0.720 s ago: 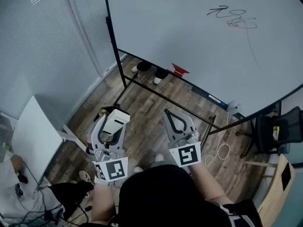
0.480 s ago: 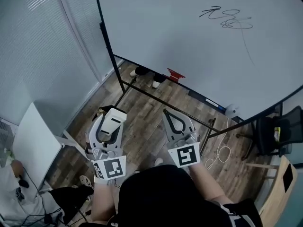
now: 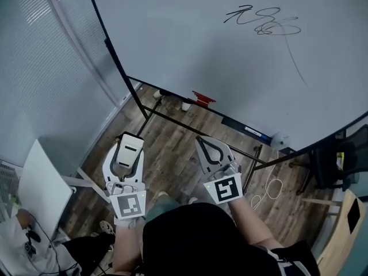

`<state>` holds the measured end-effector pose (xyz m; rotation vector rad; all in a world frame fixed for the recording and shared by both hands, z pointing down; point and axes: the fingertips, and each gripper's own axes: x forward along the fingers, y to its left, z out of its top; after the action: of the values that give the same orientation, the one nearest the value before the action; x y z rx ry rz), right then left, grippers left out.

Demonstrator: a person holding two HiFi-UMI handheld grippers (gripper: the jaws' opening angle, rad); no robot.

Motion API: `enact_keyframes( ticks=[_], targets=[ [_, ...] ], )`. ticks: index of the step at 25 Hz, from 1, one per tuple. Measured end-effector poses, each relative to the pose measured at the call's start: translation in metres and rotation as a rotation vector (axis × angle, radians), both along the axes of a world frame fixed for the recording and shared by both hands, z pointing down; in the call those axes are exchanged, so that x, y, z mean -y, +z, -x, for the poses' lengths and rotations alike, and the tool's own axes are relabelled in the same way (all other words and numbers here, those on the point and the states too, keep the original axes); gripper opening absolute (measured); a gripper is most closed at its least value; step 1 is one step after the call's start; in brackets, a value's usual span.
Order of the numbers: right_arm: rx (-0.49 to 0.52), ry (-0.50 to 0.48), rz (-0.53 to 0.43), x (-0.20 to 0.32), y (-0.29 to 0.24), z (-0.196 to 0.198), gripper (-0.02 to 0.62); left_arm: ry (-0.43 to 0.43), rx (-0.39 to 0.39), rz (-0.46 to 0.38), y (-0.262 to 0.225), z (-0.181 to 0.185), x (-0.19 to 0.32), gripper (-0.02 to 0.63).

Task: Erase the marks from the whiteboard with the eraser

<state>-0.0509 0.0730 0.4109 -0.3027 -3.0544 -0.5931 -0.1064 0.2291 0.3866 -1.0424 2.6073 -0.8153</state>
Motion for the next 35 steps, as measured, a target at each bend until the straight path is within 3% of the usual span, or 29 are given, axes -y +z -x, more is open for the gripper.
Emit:
enact_keyframes(
  ticks=[6,8,12,21,29,33,35],
  targets=[
    [-0.013,0.076,0.020,0.032,0.010,0.050,0.028,0.028,-0.072,-0.092,0.016,0.061,0.018,0.265],
    [-0.014,0.109,0.017,0.043,0.009,0.070,0.028,0.060,-0.071,-0.090,0.016,0.087,0.029,0.265],
    [-0.031,0.203,-0.002,0.063,0.003,0.112,0.028,0.125,-0.121,-0.173,0.011,0.143,0.053,0.265],
    [-0.009,0.415,-0.020,0.102,-0.016,0.176,0.029,0.381,-0.063,-0.138,-0.011,0.230,0.134,0.265],
    [0.011,0.649,-0.028,0.145,-0.023,0.155,0.029,0.596,0.014,-0.187,-0.057,0.233,0.224,0.265],
    [-0.004,0.732,-0.050,0.165,-0.026,0.126,0.029,0.623,-0.045,-0.300,-0.083,0.220,0.257,0.265],
    [0.002,0.770,-0.054,0.175,-0.031,0.111,0.028,0.644,-0.023,-0.310,-0.095,0.209,0.274,0.265]
  ],
)
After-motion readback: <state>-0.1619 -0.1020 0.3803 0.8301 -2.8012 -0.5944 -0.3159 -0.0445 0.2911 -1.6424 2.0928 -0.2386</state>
